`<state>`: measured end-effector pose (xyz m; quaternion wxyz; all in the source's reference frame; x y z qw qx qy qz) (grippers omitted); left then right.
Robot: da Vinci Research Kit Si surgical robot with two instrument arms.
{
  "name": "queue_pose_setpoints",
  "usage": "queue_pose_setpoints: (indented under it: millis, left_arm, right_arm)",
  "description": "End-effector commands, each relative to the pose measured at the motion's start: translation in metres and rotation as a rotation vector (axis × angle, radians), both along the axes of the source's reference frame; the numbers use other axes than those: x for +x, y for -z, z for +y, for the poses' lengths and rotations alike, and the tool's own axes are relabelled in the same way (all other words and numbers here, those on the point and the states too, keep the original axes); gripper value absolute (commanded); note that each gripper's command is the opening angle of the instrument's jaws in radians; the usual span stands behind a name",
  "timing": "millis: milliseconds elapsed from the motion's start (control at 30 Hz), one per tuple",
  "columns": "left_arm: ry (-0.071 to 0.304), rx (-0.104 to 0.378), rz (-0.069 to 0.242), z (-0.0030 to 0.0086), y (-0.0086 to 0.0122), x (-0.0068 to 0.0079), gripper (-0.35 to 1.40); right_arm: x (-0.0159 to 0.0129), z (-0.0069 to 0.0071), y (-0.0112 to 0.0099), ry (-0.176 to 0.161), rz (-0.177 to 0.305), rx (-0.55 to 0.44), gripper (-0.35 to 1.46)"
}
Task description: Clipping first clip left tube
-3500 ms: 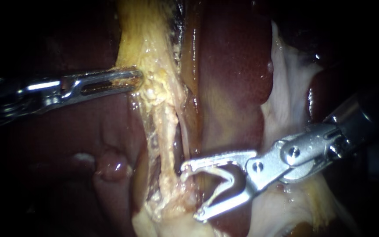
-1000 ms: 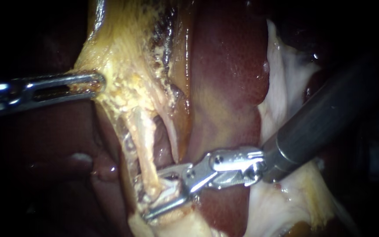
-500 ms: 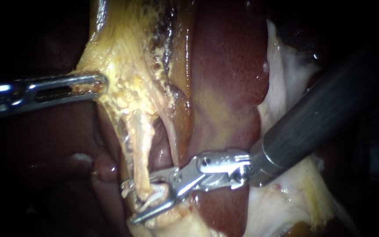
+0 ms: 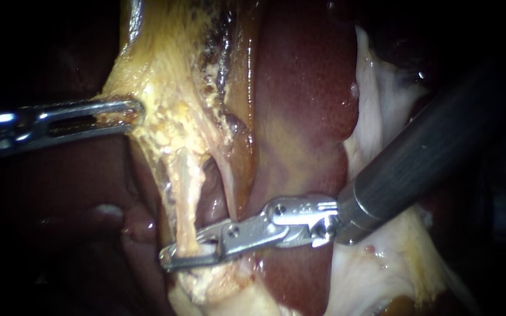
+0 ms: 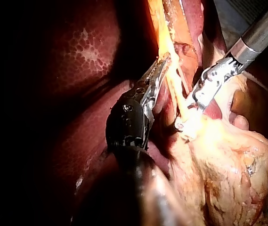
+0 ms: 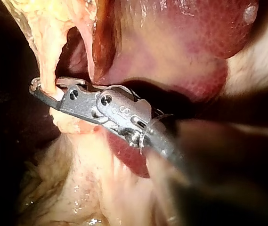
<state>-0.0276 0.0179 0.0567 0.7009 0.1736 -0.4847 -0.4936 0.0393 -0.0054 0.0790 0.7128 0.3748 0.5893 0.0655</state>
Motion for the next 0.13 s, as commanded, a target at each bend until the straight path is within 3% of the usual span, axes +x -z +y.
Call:
queue_pose_setpoints:
  millis: [33, 133]
  left_arm:
    - [0.0, 0.0, 0.0, 0.0, 0.0, 0.0, -0.35]
    - [0.0, 0.0, 0.0, 0.0, 0.0, 0.0, -0.35]
  right_arm:
    - [0.0, 0.0, 0.0, -0.001, 0.0, 0.0, -0.35]
    - [0.0, 0.0, 0.0, -0.001, 0.0, 0.0, -0.35]
